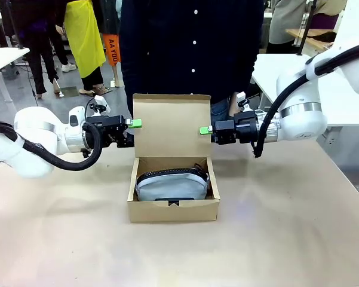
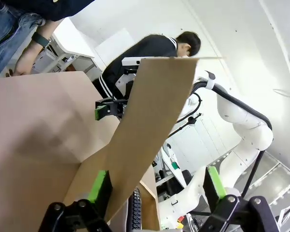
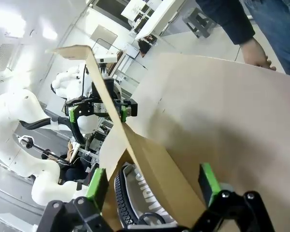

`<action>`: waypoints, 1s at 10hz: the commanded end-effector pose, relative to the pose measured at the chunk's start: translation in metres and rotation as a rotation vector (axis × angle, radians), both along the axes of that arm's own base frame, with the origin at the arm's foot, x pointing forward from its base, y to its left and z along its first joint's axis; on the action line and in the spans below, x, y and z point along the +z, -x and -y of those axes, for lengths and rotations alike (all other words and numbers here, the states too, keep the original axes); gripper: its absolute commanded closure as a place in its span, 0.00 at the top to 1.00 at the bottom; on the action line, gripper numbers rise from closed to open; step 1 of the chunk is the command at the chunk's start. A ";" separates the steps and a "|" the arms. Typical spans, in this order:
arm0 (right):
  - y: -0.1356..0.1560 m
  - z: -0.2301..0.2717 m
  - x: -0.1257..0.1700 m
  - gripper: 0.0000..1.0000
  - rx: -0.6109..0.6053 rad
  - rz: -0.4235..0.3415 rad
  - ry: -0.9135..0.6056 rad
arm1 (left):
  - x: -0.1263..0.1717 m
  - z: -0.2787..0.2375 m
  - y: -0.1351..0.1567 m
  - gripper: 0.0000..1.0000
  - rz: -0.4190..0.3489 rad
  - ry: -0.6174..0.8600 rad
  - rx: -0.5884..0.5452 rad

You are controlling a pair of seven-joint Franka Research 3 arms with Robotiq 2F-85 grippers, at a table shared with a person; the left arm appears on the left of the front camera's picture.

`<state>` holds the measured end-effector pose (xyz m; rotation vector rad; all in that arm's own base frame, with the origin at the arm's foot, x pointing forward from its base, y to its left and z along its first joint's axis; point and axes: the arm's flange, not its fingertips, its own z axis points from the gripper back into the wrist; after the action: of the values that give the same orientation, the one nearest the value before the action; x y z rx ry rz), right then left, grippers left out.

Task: Pack the items into the box.
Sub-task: Close the Mailer Box.

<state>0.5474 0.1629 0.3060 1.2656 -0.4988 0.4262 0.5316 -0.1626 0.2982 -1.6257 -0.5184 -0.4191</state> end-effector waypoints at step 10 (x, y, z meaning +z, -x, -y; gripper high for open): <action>0.052 -0.005 0.025 1.00 0.000 0.507 -0.033 | 0.019 0.006 0.050 1.00 0.441 0.017 -0.044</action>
<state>0.5082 0.1655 0.3375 1.1922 -0.8380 0.7160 0.4954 -0.1760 0.3181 -1.5642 -0.7628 -0.7657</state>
